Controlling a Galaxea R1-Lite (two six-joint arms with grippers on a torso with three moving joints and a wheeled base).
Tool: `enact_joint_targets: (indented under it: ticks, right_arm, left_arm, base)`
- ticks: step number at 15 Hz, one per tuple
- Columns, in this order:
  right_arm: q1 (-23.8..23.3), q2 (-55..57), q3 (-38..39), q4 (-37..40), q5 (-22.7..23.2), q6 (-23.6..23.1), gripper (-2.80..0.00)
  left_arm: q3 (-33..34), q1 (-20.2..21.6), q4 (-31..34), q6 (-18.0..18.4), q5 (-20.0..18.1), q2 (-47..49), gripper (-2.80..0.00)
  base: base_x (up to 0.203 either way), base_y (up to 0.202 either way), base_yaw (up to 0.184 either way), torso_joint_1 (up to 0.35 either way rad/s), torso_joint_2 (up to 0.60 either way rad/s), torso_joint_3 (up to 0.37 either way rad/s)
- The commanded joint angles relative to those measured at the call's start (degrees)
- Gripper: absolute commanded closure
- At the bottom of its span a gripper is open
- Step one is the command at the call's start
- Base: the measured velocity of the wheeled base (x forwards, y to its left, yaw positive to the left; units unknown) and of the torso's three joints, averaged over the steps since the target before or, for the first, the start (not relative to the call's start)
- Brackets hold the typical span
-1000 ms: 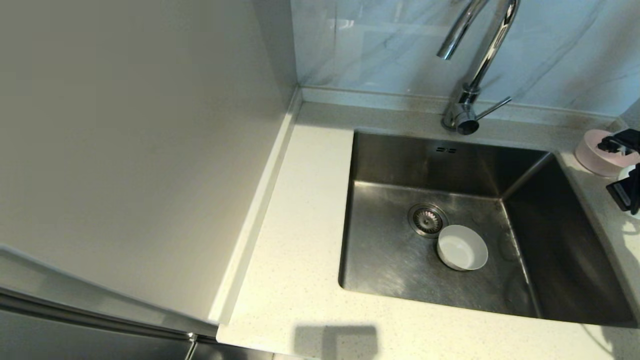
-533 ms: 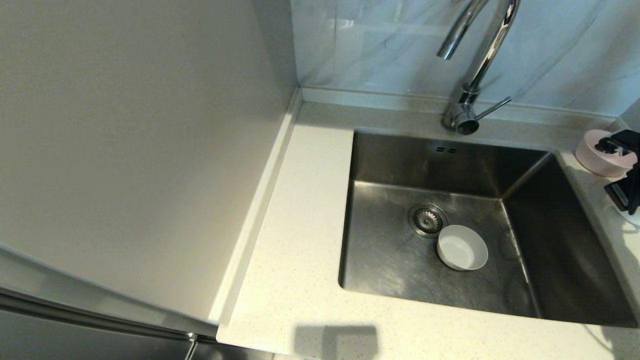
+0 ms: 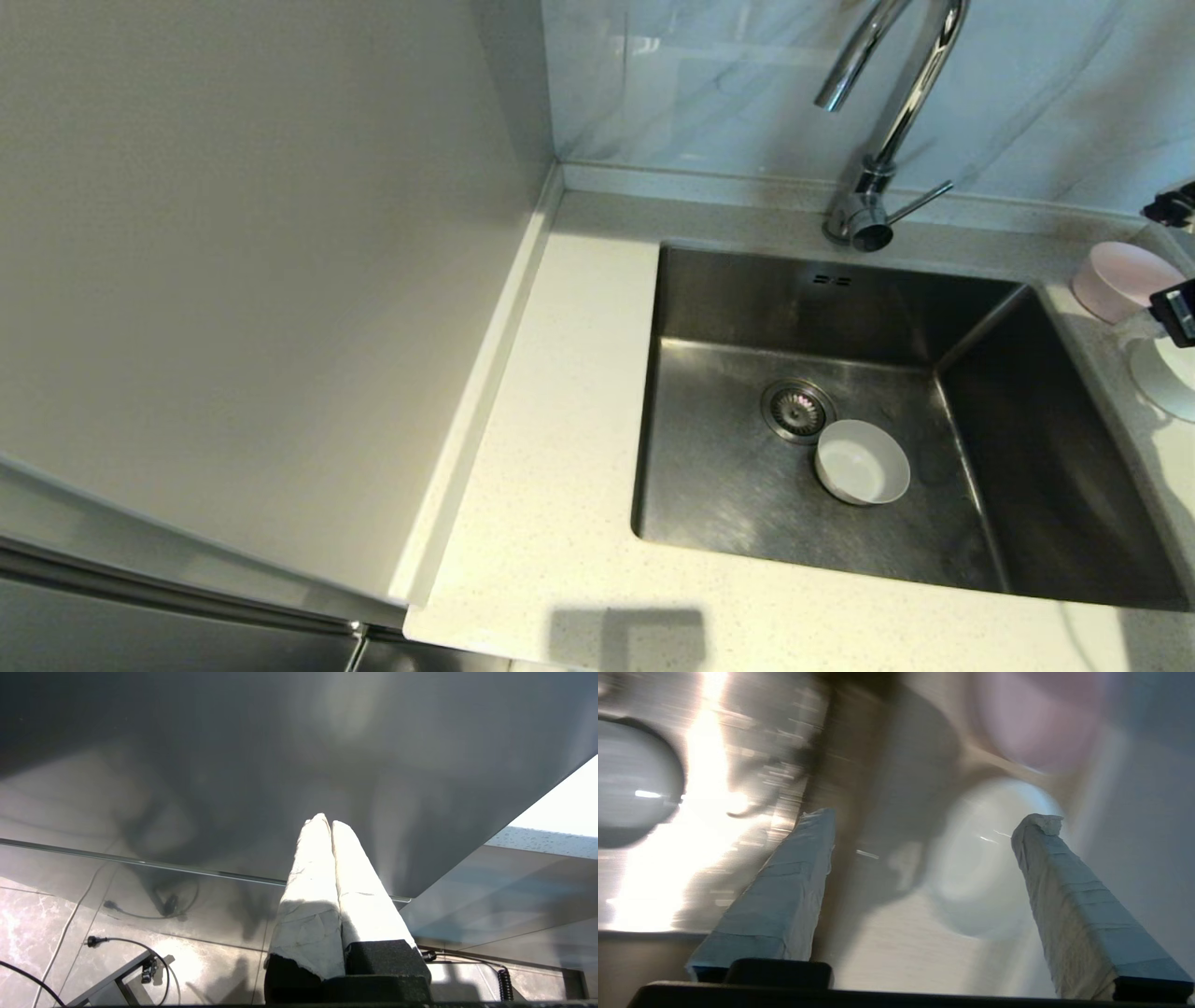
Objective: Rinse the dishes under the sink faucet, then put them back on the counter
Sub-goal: Put a bowl back to the table from the sink
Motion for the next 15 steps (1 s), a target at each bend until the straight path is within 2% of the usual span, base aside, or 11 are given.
enact_joint_targets:
  ticks: [1,3,5,7,9,12,15]
  right_arm:
    - [5.78,-4.37,3.8,0.08,3.85,4.92,-2.8]
    - [12.2,-5.23,6.13,0.05,5.0,10.15,-2.8]
    - [17.85,-5.14,8.89,-0.01,3.97,12.82,-2.8]
    - [23.18,-3.18,11.48,-0.42,-1.7,17.17,-2.8]
    - [26.46,1.08,12.96,-3.63,-7.87,22.33,-2.8]
    - [29.44,8.17,14.88,-10.17,-18.07,27.66,-2.8]
    - [30.92,13.5,15.1,-12.17,-24.75,32.13,-2.8]
  left_arm:
    - [0.0,0.01,-0.02,0.0,0.07,-0.18,0.0]
    - [0.0,0.01,-0.02,0.0,0.07,-0.18,0.0]
    - [0.0,0.01,-0.02,-0.08,0.07,-0.18,0.0]
    - [0.0,0.01,-0.02,0.0,-0.01,-0.18,0.0]
    - [0.0,0.01,-0.02,-0.06,0.07,-0.18,0.0]
    - [0.0,0.01,-0.02,0.0,0.07,-0.18,0.0]
    - [0.0,0.01,-0.02,0.0,0.07,-0.18,0.0]
  base:
    - [0.0,0.0,0.0,0.0,0.0,0.0]
    - [0.0,0.0,0.0,0.0,0.0,0.0]
    - [0.0,0.0,0.0,0.0,0.0,0.0]
    - [0.0,0.0,0.0,0.0,0.0,0.0]
    - [0.0,0.0,0.0,0.0,0.0,0.0]
    - [0.0,0.0,0.0,0.0,0.0,0.0]
    - [0.0,0.0,0.0,0.0,0.0,0.0]
